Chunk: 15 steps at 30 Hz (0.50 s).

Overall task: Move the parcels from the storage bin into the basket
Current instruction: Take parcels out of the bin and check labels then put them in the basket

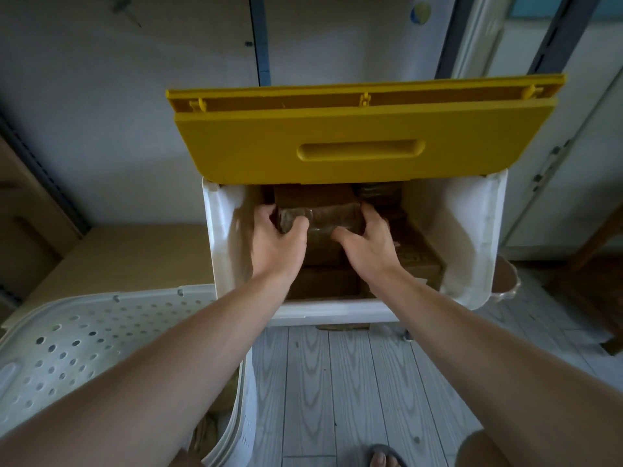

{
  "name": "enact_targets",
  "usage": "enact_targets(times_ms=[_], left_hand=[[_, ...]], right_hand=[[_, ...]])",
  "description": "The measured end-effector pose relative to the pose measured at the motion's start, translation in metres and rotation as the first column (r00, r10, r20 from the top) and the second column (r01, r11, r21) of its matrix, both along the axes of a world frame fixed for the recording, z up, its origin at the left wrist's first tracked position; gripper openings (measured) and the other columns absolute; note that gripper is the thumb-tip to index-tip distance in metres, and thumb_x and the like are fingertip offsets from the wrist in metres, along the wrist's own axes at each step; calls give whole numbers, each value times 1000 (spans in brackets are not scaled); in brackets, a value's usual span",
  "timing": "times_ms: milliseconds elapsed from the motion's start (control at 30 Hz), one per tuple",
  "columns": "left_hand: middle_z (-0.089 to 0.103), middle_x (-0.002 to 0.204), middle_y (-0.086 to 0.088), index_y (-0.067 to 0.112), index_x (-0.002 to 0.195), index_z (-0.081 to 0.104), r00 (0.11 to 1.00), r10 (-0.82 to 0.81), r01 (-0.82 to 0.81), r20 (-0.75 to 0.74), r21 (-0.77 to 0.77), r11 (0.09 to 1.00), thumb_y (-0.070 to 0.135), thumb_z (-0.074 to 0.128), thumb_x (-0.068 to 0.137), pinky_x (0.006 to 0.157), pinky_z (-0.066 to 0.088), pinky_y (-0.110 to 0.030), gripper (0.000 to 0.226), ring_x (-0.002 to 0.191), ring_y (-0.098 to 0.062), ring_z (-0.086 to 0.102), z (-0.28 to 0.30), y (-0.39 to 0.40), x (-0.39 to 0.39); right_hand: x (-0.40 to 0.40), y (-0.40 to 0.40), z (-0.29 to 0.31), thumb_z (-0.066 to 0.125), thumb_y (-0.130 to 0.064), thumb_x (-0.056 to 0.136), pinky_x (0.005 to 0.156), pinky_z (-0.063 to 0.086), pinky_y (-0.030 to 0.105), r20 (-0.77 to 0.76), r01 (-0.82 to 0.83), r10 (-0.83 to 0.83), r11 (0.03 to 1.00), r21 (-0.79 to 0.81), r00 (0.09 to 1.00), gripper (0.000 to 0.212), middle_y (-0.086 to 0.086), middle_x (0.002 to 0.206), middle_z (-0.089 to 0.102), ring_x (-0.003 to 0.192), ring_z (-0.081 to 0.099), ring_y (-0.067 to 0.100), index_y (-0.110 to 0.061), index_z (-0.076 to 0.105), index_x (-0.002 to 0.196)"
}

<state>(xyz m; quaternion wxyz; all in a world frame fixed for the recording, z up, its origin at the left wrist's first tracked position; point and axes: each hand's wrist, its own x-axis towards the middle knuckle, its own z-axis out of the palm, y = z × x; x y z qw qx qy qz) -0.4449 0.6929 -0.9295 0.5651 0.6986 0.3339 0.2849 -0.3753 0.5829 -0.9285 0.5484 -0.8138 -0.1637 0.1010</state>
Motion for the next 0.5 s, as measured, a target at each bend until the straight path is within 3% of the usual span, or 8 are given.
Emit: enact_targets(times_ms=[100,200,300,400,500], left_hand=[[51,100,13,26,124,40,999,-31,33,27,-104,994,41,61,94,74,42,-25,39,91,-5,51,2,-11,-12],[50,102,9,25,122,40,999,-47,46,2,-198,979,52,56,97,92,55,-49,40,95,-13,54,6,-13,-27],[51,100,2,22,115,43,995,-94,86,-16,-263,961,48,51,101,90,58,-54,31,90,-16,56,10,-15,-46],[57,113,-10,22,106,48,986,-167,157,-6,-320,934,37,59,99,87,60,-56,20,107,-29,62,17,-14,-68],[64,112,-9,20,119,52,954,-286,301,95,-335,893,23,67,94,91,56,-61,29,103,-25,67,27,-7,-92]], right_hand=[[-15,-11,6,68,-47,74,98,49,41,-66,22,-18,998,50,998,50,-3,120,59,113,56,17,-34,51,120],[-24,-26,10,64,-46,93,78,42,25,-180,97,-67,983,158,981,32,-7,107,57,100,54,11,-25,53,114],[-36,-40,20,58,-44,98,74,41,30,-260,163,-105,963,213,960,25,-1,88,55,80,52,14,-21,51,91],[-47,-48,26,65,-32,91,89,50,44,-296,155,-80,959,238,952,19,13,94,61,93,60,26,-15,56,89],[-63,-54,34,68,-33,67,84,49,47,-314,125,-25,945,303,949,28,9,92,56,90,55,27,-17,56,87]])
